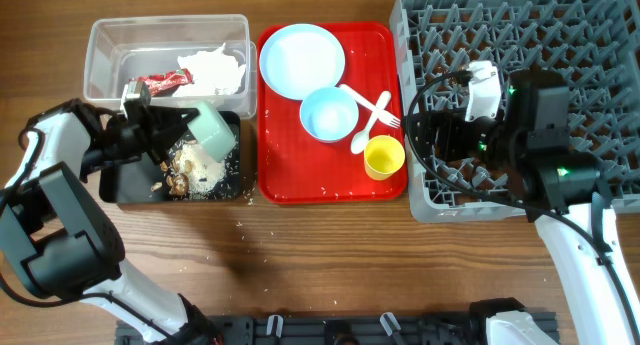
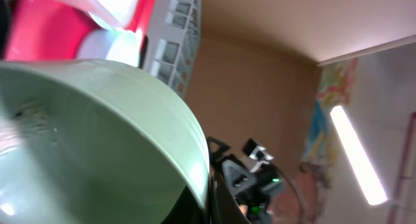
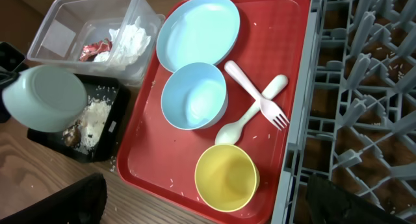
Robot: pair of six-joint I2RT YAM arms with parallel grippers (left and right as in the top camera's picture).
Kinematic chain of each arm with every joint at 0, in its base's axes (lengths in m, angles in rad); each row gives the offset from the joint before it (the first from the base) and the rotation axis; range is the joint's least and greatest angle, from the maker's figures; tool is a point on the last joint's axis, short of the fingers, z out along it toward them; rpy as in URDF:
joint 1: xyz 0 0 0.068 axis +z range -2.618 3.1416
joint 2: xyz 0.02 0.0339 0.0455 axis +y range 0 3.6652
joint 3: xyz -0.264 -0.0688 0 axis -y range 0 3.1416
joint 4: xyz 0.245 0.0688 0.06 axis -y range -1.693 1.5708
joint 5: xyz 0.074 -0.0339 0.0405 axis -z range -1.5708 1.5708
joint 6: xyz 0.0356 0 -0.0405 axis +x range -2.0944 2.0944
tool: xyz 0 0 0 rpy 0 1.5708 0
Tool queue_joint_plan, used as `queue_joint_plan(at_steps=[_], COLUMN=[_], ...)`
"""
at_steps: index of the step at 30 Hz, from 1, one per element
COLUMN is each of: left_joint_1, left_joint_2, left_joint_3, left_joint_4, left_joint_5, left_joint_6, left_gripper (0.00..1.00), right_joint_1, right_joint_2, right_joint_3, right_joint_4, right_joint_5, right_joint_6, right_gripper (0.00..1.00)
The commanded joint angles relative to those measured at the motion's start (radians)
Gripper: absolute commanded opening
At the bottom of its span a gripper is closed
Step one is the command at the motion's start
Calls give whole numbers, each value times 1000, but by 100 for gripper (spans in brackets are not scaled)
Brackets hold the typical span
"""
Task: Sort waste into correct bins and load items into the dishwasher rack
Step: 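Tip the green bowl's scraps onto the black tray with left gripper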
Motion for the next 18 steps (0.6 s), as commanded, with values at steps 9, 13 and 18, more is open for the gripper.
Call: queue_joint_plan(at_steps=[9,13,18], left_joint_1=[109,92,-34], left_joint_2=[11,9,-42], left_joint_3=[-6,-6,-6], left_joint_4=[84,21,19], left_joint_5=[-57,9,-58], left_joint_6=[-122,-94,-61], left_gripper=[4,4,4], right_joint_1=[0,0,0], right_joint_2=[6,8,8], right_joint_3=[19,18,18], right_joint_4=[-4,-1,-1], right_joint_5=[-12,-12,-12], right_joint_6=[6,5,6], right_gripper=[100,100,100])
